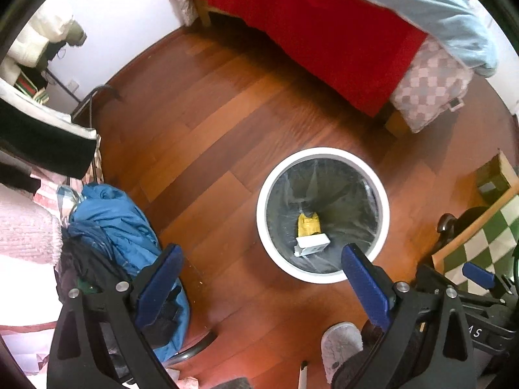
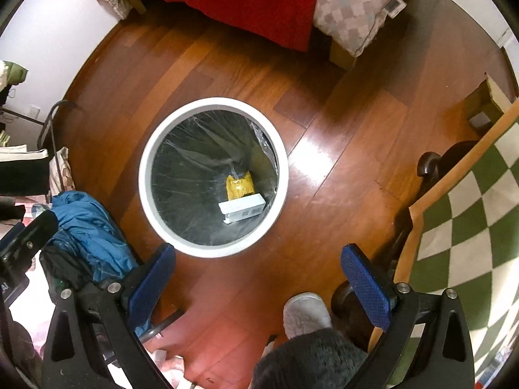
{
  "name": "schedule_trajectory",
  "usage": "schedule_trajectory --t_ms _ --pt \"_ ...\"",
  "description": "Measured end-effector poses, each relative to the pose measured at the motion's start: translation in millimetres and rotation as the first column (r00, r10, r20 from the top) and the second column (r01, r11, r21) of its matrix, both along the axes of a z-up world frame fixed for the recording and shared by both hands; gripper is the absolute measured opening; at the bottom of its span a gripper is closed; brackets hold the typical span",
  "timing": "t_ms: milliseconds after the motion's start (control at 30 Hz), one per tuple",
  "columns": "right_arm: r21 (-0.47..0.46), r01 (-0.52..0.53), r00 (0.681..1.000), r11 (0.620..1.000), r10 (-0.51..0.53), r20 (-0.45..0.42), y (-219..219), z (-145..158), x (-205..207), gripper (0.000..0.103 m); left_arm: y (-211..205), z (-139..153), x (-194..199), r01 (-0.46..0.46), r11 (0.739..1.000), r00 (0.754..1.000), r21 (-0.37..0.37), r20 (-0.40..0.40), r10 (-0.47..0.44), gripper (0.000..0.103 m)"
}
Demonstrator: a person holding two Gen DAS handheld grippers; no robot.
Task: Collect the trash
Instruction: 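Open both tools over the white bin to drop the bag and box, then move both tools back over the table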
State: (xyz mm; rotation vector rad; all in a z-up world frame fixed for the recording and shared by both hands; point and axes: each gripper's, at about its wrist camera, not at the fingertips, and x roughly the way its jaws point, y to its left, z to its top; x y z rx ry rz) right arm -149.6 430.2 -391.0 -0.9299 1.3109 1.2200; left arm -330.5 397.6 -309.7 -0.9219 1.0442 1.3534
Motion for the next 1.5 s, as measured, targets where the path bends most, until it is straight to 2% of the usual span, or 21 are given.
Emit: schedule_trajectory --t_ms 300,500,700,833,933,1067,1167,1300,1400,1433,1500 --pt "0.137 0.007 1.000 0.991 -0.005 -0.016 -40 81 13 0.102 -38 56 5 0.021 0.995 1.000 0.099 0.019 -0.023 0.100" --pt "0.267 0.059 0.994 0.962 -0.032 -0.106 -82 150 33 0.102 -76 111 23 0.053 0.980 0.998 0.194 0.010 -0.056 0.100" --pt "0.381 0.153 0.978 0.912 -0.085 -0.189 -136 216 71 0.103 -114 171 64 0.139 0.935 0.987 0.328 0.029 -0.157 0.100" --pt "0.434 0.256 0.960 0.864 -0.172 -0.222 -189 252 119 0.103 -135 191 101 0.215 0.899 0.970 0.382 0.024 -0.242 0.100" --pt "0.446 0.339 0.938 0.829 -0.261 -0.228 -230 264 159 0.103 -151 192 141 0.282 0.876 0.947 0.391 0.034 -0.320 0.100" --pt "0.442 0.464 0.886 0.768 -0.411 -0.215 -302 266 225 0.103 -177 171 219 0.398 0.853 0.896 0.338 0.055 -0.440 0.100" --pt "0.409 0.555 0.829 0.724 -0.525 -0.195 -352 253 276 0.103 -202 145 280 0.479 0.835 0.854 0.271 0.073 -0.515 0.100" --pt "0.335 0.693 0.707 0.638 -0.693 -0.142 -428 214 355 0.103 -242 96 375 0.595 0.794 0.787 0.127 0.107 -0.607 0.100" --pt "0.266 0.788 0.596 0.555 -0.797 -0.103 -484 175 412 0.102 -270 54 437 0.656 0.755 0.747 -0.006 0.147 -0.648 0.100" --pt "0.240 0.812 0.565 0.532 -0.819 -0.098 -499 163 430 0.102 -278 44 449 0.664 0.746 0.742 -0.042 0.158 -0.652 0.100" --pt "0.205 0.847 0.515 0.490 -0.853 -0.090 -524 145 458 0.099 -299 8 483 0.672 0.722 0.740 -0.165 0.196 -0.643 0.099"
